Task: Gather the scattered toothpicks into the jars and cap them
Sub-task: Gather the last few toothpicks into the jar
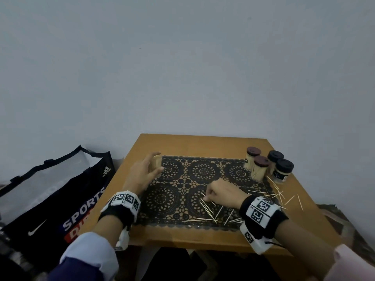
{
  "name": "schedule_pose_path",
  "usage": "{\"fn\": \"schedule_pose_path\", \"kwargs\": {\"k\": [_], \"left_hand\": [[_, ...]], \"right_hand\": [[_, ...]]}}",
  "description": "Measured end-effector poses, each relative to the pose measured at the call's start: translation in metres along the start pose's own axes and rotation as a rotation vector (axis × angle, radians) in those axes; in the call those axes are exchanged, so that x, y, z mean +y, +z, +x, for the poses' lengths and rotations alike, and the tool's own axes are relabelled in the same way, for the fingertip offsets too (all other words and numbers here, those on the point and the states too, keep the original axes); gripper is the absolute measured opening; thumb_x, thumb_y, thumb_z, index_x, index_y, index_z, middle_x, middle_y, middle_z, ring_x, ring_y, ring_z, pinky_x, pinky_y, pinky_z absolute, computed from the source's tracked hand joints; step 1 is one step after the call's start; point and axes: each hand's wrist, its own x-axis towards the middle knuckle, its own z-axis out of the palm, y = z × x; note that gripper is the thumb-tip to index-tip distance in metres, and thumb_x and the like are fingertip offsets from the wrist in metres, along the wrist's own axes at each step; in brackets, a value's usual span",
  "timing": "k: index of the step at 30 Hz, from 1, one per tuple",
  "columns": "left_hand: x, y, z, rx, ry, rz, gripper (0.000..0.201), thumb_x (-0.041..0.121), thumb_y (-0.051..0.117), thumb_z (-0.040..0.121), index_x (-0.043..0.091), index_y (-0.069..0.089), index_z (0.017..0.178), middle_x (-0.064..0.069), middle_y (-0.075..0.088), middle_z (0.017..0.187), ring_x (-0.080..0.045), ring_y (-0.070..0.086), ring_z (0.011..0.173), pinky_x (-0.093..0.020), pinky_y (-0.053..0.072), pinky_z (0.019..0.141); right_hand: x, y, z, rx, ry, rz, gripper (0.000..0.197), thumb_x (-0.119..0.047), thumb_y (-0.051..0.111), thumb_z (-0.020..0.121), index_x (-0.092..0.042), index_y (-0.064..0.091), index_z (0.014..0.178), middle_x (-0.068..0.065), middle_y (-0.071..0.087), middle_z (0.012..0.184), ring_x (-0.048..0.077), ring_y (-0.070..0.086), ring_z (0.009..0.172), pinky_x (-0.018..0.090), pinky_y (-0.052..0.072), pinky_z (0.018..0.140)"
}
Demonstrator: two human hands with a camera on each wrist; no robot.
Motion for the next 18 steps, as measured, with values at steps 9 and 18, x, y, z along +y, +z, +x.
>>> {"fn": "schedule_pose_path", "kwargs": {"k": [9,18], "left_hand": [[0.052,0.053,0.009,-0.043,0.101,-0.093,0.05,0.04,0.067,0.089,0.03,0.048,0.135,-0.002,0.063,0.118,-0.016,0.058,0.098,-0.033,0.05,0.085],[0.053,0.067,0.009,-0.053,0.071,-0.104,0.051,0.039,0.067,0.089,0.03,0.048,0.135,-0.006,0.065,0.114,-0.021,0.06,0.098,-0.037,0.05,0.086]], "right_hand": [[-0.005,0.014,-0.019,0.043,-0.034,-0.005,0.072,-0.046,0.084,0.066,-0.002,0.064,0.118,0.009,0.062,0.113,0.024,0.06,0.101,0.034,0.052,0.084],[-0.007,0.008,-0.015,0.096,-0.082,0.061,0.017,-0.017,0.084,0.072,-0.009,0.079,0.086,0.003,0.075,0.082,0.009,0.062,0.069,0.021,0.05,0.069]]}}
